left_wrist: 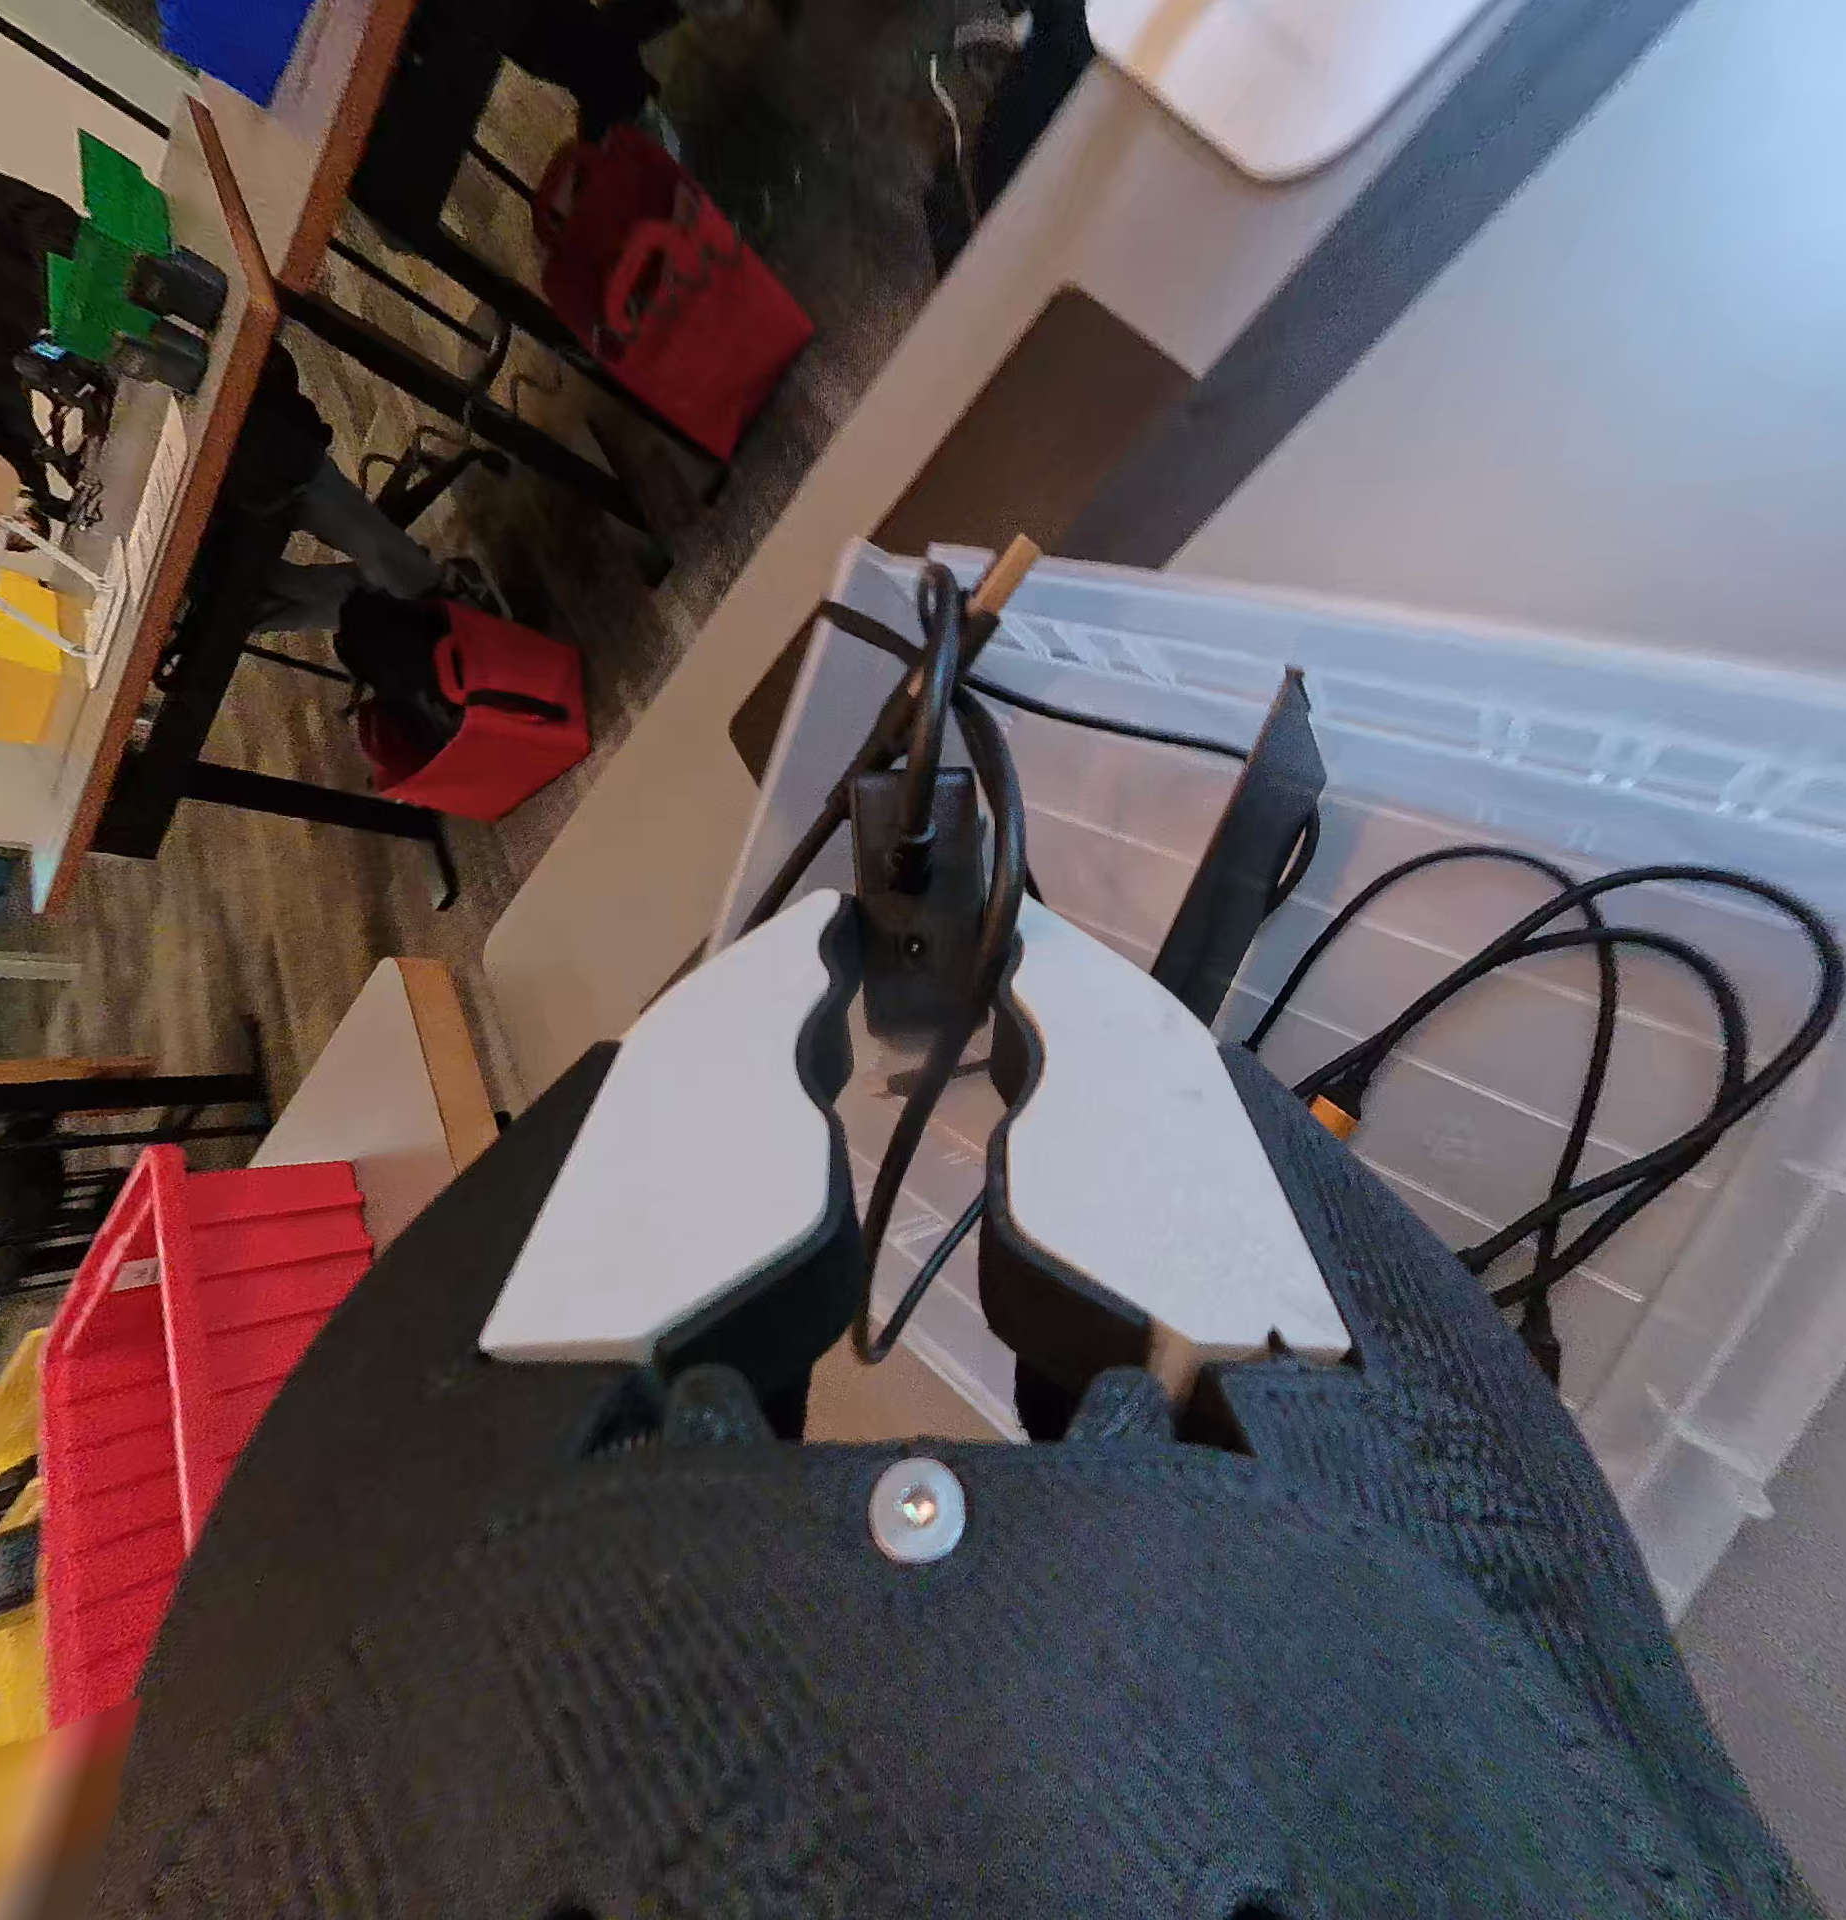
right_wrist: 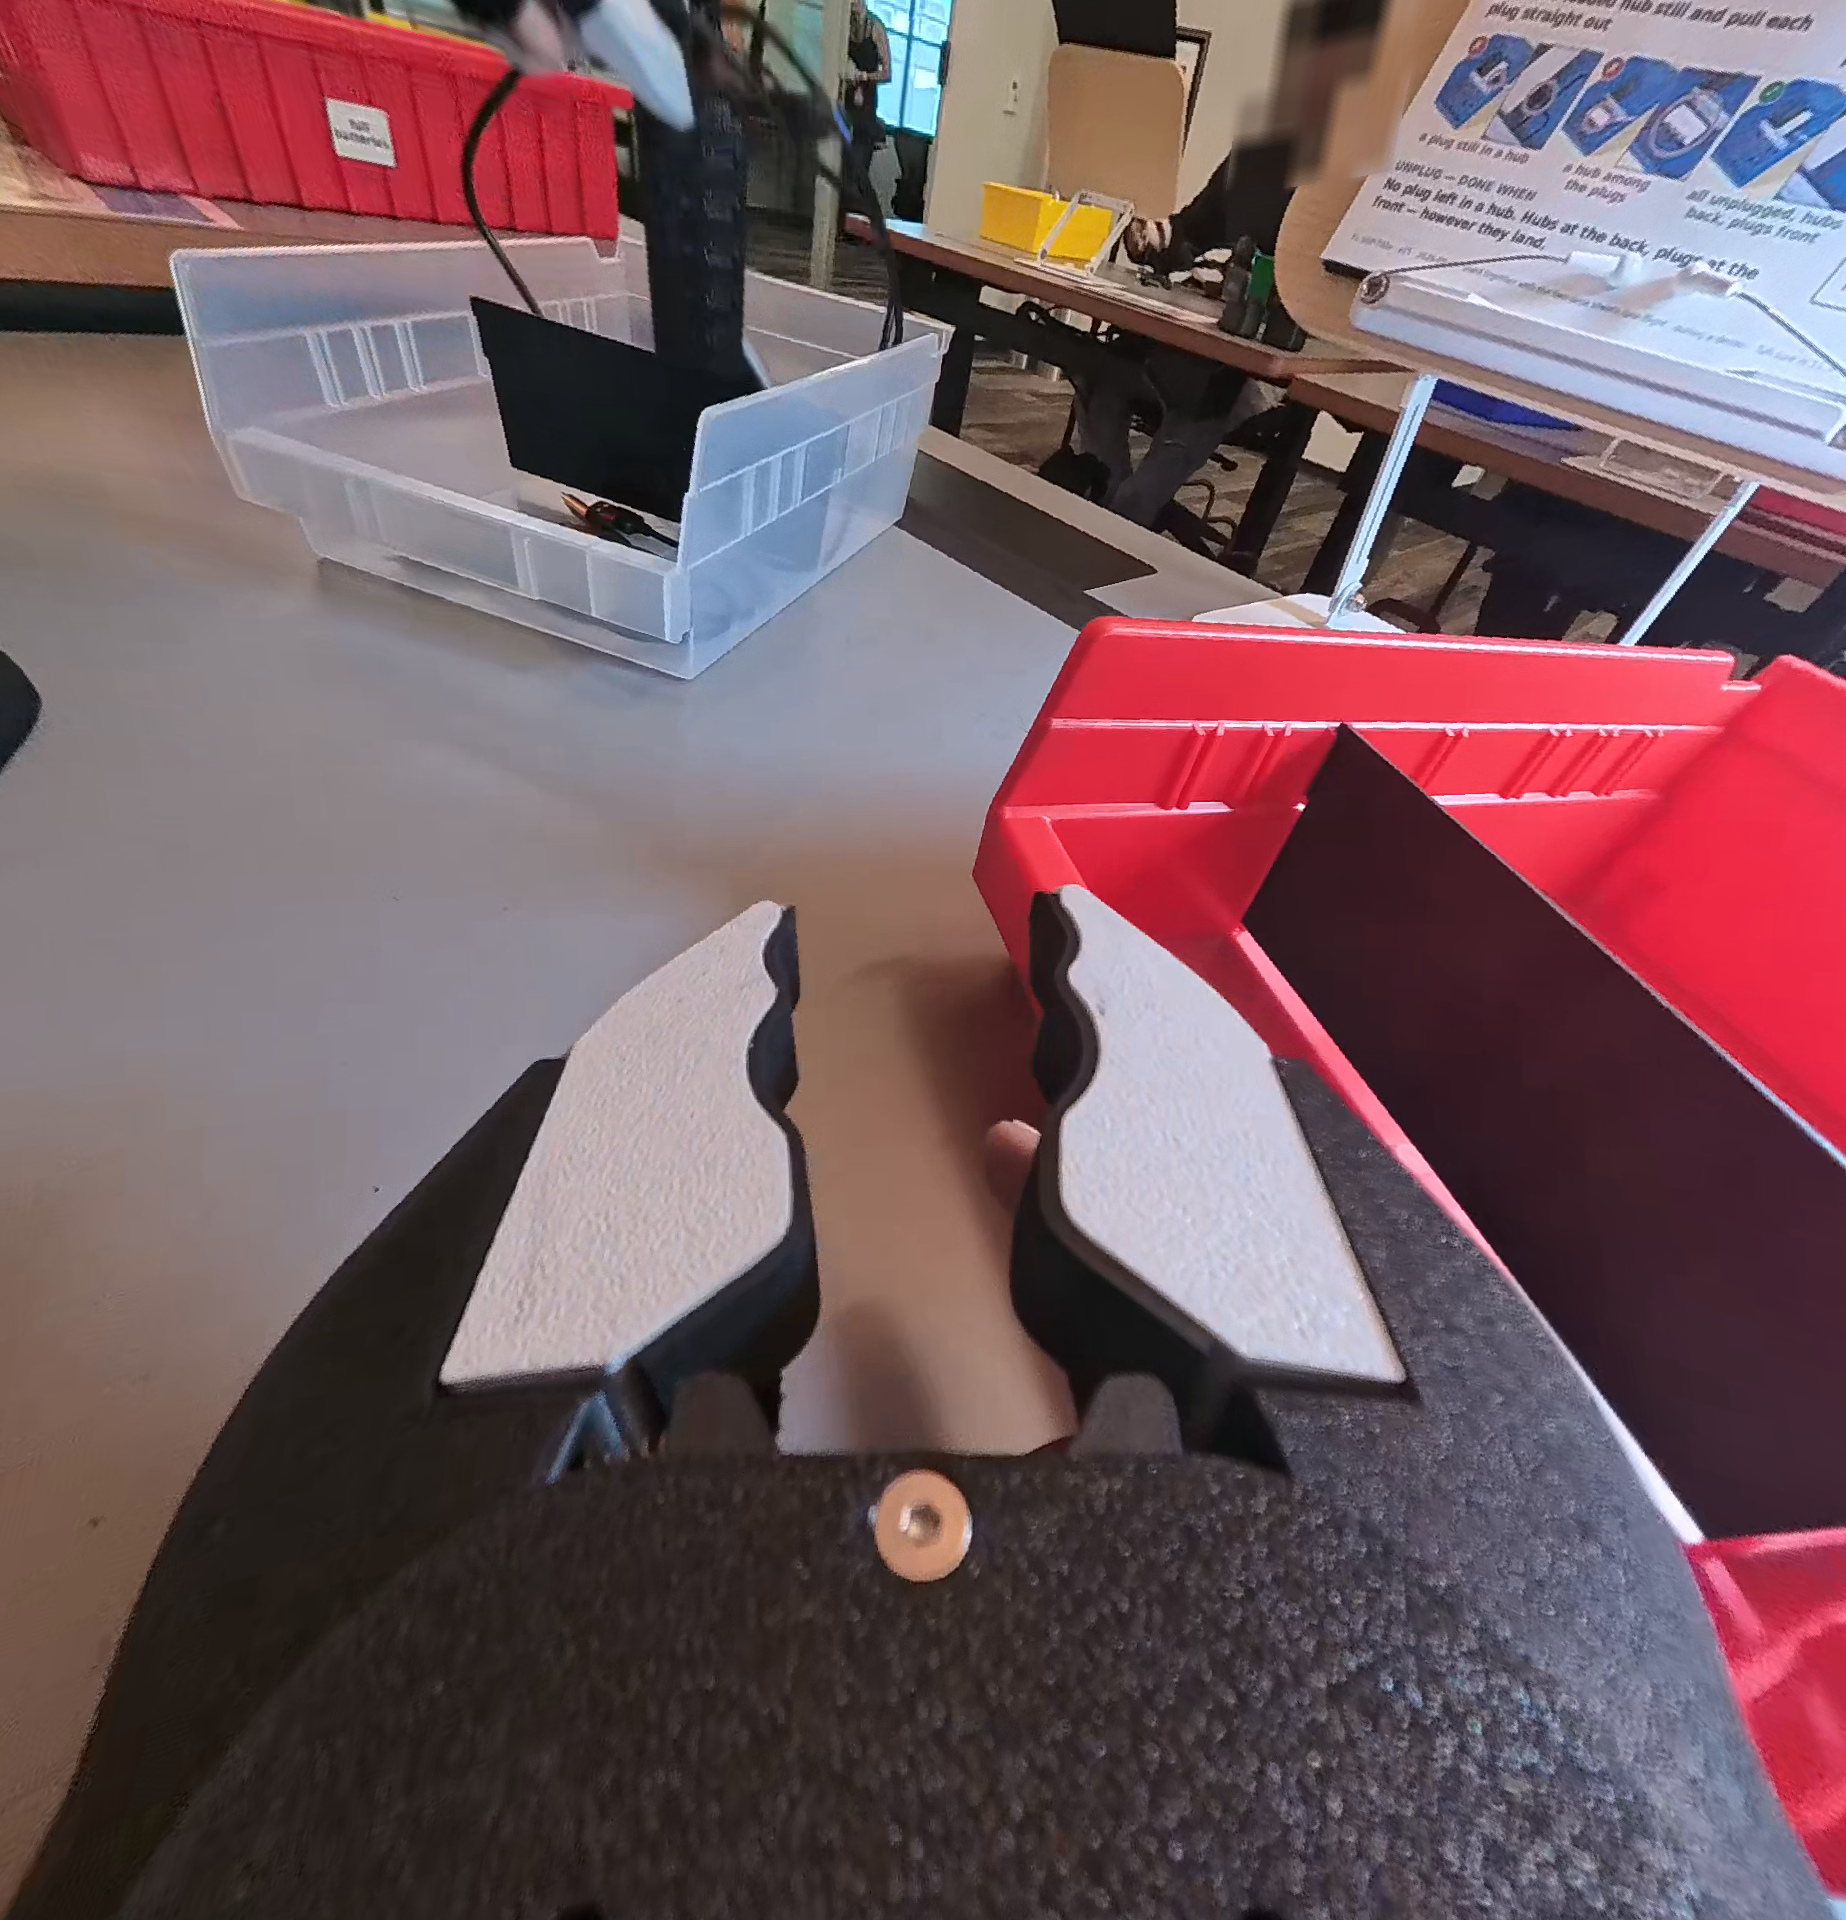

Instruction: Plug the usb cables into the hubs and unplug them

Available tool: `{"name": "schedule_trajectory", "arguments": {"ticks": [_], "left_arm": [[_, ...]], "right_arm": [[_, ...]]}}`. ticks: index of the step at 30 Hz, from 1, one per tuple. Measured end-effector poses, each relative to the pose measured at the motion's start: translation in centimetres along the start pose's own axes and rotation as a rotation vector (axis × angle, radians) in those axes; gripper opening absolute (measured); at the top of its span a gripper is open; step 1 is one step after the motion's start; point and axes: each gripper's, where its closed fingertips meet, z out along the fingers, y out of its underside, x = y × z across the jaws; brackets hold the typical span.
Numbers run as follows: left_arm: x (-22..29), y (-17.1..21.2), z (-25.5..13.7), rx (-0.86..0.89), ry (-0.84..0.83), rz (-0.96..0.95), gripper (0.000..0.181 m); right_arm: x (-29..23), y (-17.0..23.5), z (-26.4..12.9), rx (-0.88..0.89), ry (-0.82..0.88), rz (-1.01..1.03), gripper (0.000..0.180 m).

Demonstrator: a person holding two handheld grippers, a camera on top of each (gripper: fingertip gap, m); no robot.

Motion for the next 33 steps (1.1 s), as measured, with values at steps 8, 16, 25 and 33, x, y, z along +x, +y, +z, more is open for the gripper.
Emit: {"name": "schedule_trajectory", "arguments": {"ticks": [8, 16, 25, 33], "left_arm": [[-2.9, -5.2, -10.2, 0.262, 0.191, -0.139, 0.022], [-0.4, -10.6, -16.8, 0.382, 0.235, 0.011, 0.022], [-1.5, -9.7, -11.4, 0.284, 0.176, -0.024, 0.022], [-0.2, -8.1, -7.7, 0.229, 0.159, -0.014, 0.022]], "right_arm": [[-0.9, -2.1, -0.1, 0.060, -0.062, -0.096, 0.041], [0.7, -11.9, -0.5, 0.209, -0.110, -0.153, 0.043], [0.2, -11.4, 0.3, 0.208, -0.189, -0.017, 0.042], [-3.5, -8.7, 1.0, 0.125, -0.282, -0.094, 0.040]]}}
